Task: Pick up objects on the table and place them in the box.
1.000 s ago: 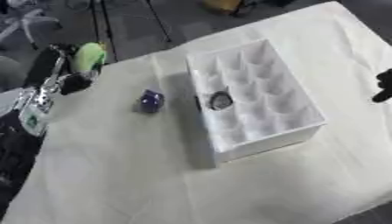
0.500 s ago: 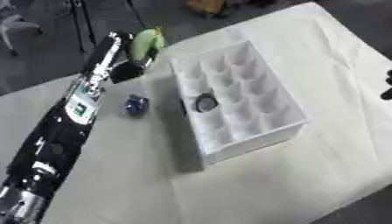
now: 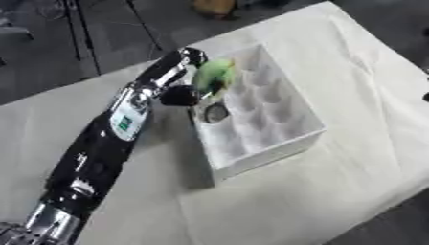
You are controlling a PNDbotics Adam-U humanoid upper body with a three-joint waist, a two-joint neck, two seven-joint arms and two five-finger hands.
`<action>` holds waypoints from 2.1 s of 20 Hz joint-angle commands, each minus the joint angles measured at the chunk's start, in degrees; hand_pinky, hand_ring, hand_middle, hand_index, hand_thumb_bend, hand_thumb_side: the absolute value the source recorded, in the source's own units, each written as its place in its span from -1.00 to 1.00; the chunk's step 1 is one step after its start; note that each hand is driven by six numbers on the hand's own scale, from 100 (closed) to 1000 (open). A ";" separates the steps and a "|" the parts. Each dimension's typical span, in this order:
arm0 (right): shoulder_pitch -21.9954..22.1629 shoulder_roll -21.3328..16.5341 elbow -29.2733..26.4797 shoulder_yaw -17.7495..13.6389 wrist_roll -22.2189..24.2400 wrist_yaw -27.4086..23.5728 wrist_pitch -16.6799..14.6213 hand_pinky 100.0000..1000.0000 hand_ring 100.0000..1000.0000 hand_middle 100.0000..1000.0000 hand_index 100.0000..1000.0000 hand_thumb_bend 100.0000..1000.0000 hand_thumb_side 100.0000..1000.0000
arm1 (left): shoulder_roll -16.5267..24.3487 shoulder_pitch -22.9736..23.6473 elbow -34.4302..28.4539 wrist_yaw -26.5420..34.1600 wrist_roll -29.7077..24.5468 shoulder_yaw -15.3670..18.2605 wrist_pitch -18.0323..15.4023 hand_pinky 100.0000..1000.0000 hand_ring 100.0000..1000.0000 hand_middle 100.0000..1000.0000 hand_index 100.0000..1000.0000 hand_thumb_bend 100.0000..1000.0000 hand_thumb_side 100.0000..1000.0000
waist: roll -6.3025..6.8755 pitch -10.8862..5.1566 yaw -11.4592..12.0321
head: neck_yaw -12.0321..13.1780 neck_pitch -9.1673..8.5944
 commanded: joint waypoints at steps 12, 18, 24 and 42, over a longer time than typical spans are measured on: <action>0.21 -0.62 -1.40 -0.68 0.32 -0.17 0.33 0.44 0.07 0.34 0.59 -0.72 0.47 | 0.74 1.88 -6.39 -18.31 24.31 2.51 6.41 0.96 0.67 0.77 0.68 1.00 0.44 | -0.07 -1.64 1.42 | -0.98 -0.57; 2.32 -0.52 -1.40 -2.13 -1.17 1.48 1.20 0.44 0.07 0.34 0.59 -0.72 0.46 | 4.35 10.08 -13.94 4.83 23.68 5.91 7.52 1.00 0.58 0.69 0.62 0.70 0.37 | -0.45 -1.43 5.20 | -3.05 -0.68; 3.95 -0.32 -1.40 -3.00 -2.54 3.16 2.49 0.44 0.06 0.34 0.59 -0.75 0.39 | 11.58 19.70 -27.77 22.36 17.07 11.63 7.73 0.96 0.53 0.64 0.62 0.64 0.34 | -0.52 -1.27 8.49 | -5.33 -0.10; 5.25 0.28 -1.40 -3.79 -4.10 5.15 4.35 0.44 0.06 0.34 0.59 -0.72 0.44 | 10.66 36.67 -39.94 43.41 18.45 16.81 7.64 1.00 0.48 0.58 0.56 0.34 0.50 | -1.01 -0.40 12.72 | -6.81 0.22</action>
